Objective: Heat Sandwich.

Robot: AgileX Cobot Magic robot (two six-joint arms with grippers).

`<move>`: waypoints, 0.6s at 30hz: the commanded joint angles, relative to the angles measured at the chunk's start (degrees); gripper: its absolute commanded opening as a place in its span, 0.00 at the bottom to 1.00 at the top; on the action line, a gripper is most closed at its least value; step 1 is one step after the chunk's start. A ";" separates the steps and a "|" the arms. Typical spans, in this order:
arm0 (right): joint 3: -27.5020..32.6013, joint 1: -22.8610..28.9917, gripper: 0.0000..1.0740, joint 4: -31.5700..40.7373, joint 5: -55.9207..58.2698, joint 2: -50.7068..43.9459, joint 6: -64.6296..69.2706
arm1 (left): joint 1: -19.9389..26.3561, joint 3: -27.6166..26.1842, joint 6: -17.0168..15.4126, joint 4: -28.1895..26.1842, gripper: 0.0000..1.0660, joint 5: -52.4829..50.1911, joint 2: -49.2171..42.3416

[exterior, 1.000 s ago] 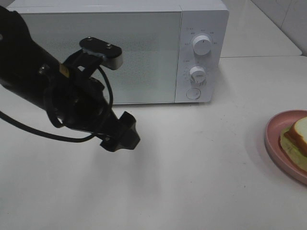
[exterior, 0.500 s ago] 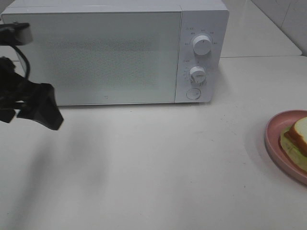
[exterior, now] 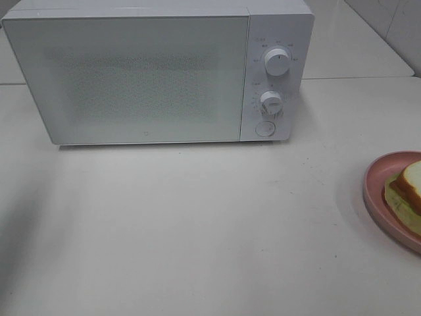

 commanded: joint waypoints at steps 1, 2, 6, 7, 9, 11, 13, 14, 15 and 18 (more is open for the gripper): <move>0.11 -0.52 0.69 0.00 -0.92 -1.55 -0.40 | 0.52 2.75 -1.95 1.78 0.91 -0.11 -4.41; 0.11 -0.52 0.69 0.00 -0.92 -1.55 -0.40 | 0.52 3.61 -2.35 2.41 0.91 -0.23 -5.90; 0.11 -0.52 0.69 0.00 -0.92 -1.55 -0.40 | 0.52 6.25 -3.61 4.70 0.91 -0.80 -12.20; 0.11 -0.52 0.69 0.00 -0.92 -1.55 -0.40 | 0.52 7.73 -4.18 5.39 0.91 -1.38 -15.07; 0.11 -0.52 0.69 0.00 -0.92 -1.55 -0.40 | 0.52 8.37 -4.24 5.67 0.91 -1.55 -16.39; 0.11 -0.52 0.69 0.00 -0.92 -1.55 -0.40 | 0.52 9.91 -4.24 6.30 0.91 -1.60 -19.54; 0.11 -0.52 0.69 0.00 -0.92 -1.55 -0.40 | 0.52 12.20 -4.24 6.70 0.91 -1.60 -24.06; 0.11 -0.52 0.69 0.00 -0.92 -1.55 -0.40 | 0.52 12.20 -4.24 6.70 0.91 -1.60 -24.06; 0.11 -0.52 0.69 0.00 -0.92 -1.55 -0.40 | 0.52 12.95 -4.24 6.82 0.91 -1.66 -25.67; 0.11 -0.52 0.69 -0.06 -0.92 -1.55 -0.29 | 0.52 15.13 -4.24 6.82 0.91 -1.49 -31.68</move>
